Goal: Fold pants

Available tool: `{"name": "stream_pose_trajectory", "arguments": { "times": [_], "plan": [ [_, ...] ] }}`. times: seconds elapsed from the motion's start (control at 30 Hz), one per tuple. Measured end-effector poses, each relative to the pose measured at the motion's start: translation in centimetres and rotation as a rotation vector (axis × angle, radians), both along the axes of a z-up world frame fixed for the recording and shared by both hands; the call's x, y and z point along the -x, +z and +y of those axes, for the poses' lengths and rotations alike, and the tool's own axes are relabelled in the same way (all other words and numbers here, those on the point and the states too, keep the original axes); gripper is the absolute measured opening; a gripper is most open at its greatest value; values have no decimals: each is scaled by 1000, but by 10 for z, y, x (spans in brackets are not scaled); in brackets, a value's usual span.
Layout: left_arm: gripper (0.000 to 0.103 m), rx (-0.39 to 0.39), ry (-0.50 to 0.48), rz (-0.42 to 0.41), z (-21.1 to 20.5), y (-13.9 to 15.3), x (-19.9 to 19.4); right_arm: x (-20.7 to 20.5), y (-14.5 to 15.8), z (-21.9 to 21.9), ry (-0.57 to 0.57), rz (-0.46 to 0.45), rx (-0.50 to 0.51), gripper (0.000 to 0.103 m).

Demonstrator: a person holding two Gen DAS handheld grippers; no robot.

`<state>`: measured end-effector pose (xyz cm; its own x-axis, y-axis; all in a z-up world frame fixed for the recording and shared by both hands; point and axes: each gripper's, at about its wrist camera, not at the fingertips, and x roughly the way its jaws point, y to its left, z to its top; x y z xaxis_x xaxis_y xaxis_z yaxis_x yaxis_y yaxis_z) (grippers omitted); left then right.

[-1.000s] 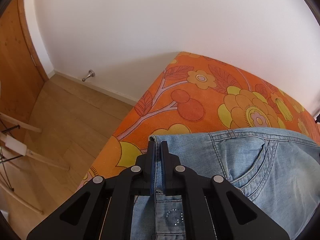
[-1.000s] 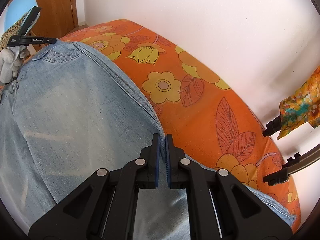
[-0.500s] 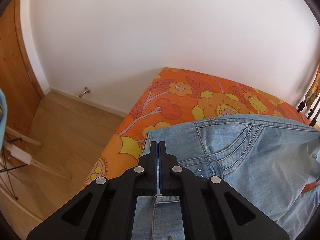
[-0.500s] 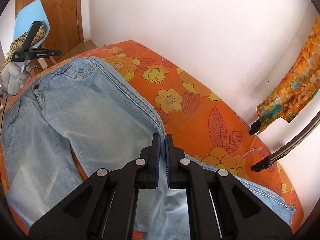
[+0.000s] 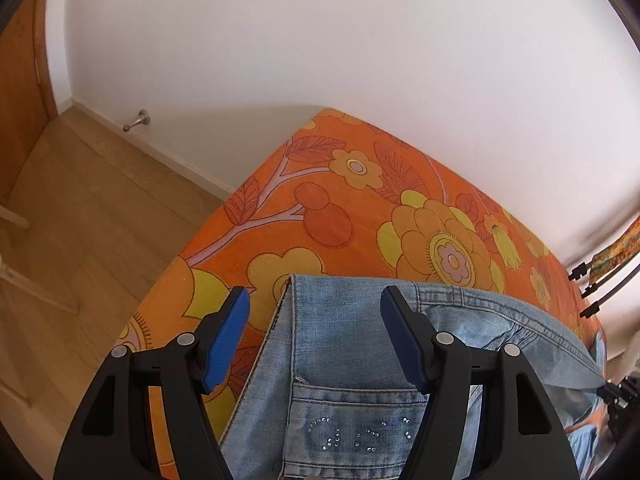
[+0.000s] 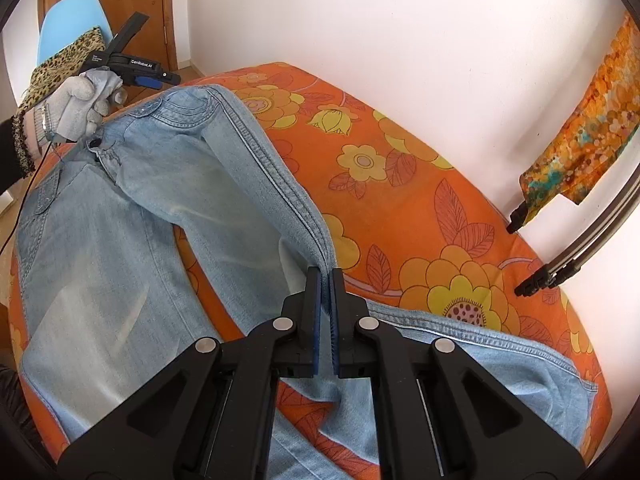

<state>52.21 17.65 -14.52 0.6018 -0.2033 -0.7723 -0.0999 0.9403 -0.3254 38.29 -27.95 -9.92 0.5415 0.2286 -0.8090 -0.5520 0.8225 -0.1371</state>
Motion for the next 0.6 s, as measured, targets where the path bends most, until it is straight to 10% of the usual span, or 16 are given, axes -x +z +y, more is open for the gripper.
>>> {"name": "stream_pose_trajectory", "arguments": {
  "times": [0.43, 0.6],
  "plan": [
    [74, 130, -171, 85, -51, 13, 31, 77, -32, -13, 31, 87, 17, 3],
    [80, -148, -315, 129, -111, 11, 35, 73, -36, -13, 14, 101, 0, 3]
  ]
}}
